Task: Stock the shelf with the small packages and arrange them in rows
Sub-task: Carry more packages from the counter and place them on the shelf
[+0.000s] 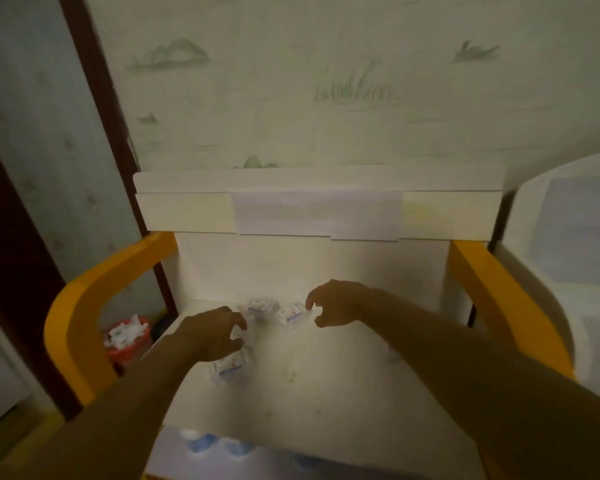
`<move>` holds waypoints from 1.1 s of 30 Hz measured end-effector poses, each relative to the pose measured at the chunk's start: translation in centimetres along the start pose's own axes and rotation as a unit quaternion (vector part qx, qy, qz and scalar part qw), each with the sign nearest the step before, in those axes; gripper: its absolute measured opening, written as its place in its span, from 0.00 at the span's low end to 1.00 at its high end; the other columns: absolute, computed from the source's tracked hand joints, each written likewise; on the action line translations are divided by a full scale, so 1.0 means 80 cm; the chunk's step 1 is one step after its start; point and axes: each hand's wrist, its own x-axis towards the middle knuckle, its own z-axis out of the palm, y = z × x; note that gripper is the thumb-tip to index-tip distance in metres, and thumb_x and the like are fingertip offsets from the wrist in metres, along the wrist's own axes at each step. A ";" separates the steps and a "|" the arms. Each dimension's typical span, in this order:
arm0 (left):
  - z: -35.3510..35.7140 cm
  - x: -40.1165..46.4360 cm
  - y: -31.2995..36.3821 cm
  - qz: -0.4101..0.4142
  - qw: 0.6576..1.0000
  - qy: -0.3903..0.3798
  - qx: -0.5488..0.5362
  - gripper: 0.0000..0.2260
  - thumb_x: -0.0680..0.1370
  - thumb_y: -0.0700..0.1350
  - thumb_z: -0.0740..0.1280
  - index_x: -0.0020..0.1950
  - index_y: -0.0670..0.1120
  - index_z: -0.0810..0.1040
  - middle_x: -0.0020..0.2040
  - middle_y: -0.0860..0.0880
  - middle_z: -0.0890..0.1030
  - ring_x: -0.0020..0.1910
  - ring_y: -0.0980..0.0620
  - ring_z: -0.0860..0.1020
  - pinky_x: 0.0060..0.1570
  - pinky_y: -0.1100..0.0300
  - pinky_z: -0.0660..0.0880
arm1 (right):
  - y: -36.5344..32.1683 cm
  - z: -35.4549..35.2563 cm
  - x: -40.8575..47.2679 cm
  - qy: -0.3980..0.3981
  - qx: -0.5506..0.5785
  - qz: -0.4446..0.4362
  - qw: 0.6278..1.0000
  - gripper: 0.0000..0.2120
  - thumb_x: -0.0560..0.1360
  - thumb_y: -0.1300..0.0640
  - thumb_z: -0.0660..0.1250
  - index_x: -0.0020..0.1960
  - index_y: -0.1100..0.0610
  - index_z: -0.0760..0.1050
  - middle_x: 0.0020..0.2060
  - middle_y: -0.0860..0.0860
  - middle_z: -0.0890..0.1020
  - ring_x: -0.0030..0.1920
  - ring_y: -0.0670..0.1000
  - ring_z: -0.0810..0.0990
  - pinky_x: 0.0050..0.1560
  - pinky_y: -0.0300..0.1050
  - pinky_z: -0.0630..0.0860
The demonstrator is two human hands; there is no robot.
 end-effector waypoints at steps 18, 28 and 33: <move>0.037 0.196 -0.044 0.076 0.996 -0.016 -0.032 0.22 0.80 0.51 0.61 0.73 0.51 0.63 0.73 0.49 0.67 0.68 0.48 0.70 0.66 0.54 0.69 | 0.023 0.096 0.222 -0.006 -0.031 -0.085 0.996 0.28 0.67 0.51 0.74 0.66 0.49 0.73 0.58 0.52 0.80 0.56 0.56 0.79 0.57 0.50 0.77; 0.047 0.268 -0.040 0.069 0.987 -0.125 0.067 0.22 0.73 0.47 0.71 0.65 0.47 0.72 0.64 0.46 0.75 0.61 0.45 0.75 0.62 0.49 0.73 | 0.029 0.123 0.209 0.023 -0.038 -0.039 0.998 0.27 0.72 0.53 0.68 0.69 0.49 0.67 0.69 0.52 0.71 0.65 0.57 0.68 0.65 0.51 0.59; 0.050 0.273 -0.040 0.121 0.979 -0.088 0.138 0.27 0.68 0.52 0.75 0.65 0.49 0.74 0.64 0.47 0.77 0.62 0.46 0.75 0.60 0.53 0.73 | 0.016 0.131 0.184 -0.029 -0.024 0.055 0.998 0.34 0.74 0.51 0.67 0.76 0.47 0.56 0.71 0.55 0.67 0.68 0.61 0.64 0.66 0.56 0.65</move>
